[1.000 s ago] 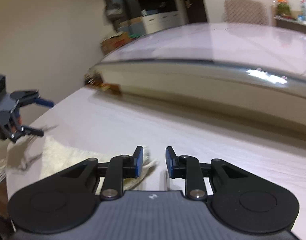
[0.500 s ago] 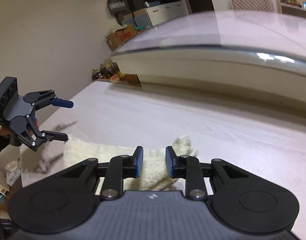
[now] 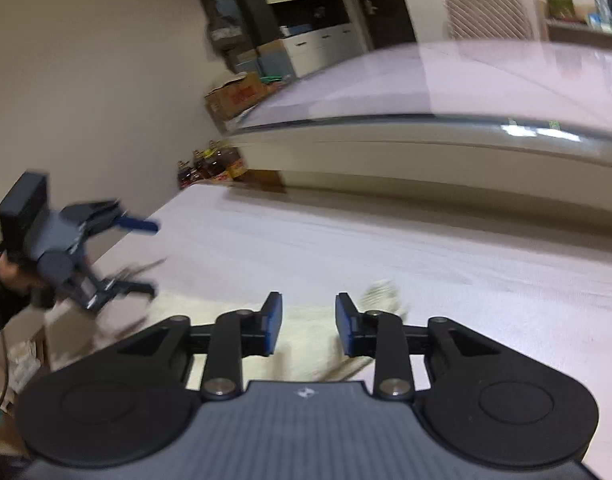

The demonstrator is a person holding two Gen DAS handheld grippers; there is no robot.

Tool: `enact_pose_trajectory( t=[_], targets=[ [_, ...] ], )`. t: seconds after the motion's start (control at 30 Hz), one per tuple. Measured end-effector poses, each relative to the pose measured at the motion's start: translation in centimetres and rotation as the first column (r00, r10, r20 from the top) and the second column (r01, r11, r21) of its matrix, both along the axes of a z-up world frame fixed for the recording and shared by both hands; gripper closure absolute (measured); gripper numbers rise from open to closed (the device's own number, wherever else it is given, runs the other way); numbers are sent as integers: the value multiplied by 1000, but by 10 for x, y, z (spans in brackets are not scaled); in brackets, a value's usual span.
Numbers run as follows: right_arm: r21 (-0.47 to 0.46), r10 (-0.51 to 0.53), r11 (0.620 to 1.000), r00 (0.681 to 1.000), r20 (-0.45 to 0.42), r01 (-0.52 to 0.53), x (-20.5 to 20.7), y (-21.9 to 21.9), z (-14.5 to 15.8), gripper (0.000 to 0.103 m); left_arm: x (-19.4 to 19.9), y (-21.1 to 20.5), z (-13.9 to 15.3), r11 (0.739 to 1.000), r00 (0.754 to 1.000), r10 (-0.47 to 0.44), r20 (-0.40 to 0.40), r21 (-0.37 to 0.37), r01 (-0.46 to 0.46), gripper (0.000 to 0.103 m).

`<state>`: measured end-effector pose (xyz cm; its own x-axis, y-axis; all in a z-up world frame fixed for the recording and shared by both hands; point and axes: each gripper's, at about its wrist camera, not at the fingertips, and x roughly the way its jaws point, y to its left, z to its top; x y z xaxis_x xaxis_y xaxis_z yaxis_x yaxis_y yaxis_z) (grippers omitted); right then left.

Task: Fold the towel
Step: 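Lay the tip over the triangle's base and open the right gripper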

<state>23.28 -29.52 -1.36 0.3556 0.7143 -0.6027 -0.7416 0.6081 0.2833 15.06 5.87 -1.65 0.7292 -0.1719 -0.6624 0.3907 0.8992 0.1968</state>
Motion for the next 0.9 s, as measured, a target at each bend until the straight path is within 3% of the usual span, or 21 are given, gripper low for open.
enact_pose_trajectory(
  t=[0.23,0.37,0.57,0.9],
  targets=[
    [-206,25,979,991,129,2,-78,23,-8,63,-16,5,3,999,999,48,-24,-10,-48,6],
    [-236,21,972,985,171,20,-104,36,-18,62,-23,-10,-8,999,999,22,-32,34,-21,6],
    [-259,-24,963,978,210,79,-122,47,-27,62,-10,-12,-20,996,999,51,-11,67,-50,6],
    [-221,-162,955,974,161,196,-142,77,-32,62,26,14,-25,993,994,105,-4,61,-105,6]
  ],
)
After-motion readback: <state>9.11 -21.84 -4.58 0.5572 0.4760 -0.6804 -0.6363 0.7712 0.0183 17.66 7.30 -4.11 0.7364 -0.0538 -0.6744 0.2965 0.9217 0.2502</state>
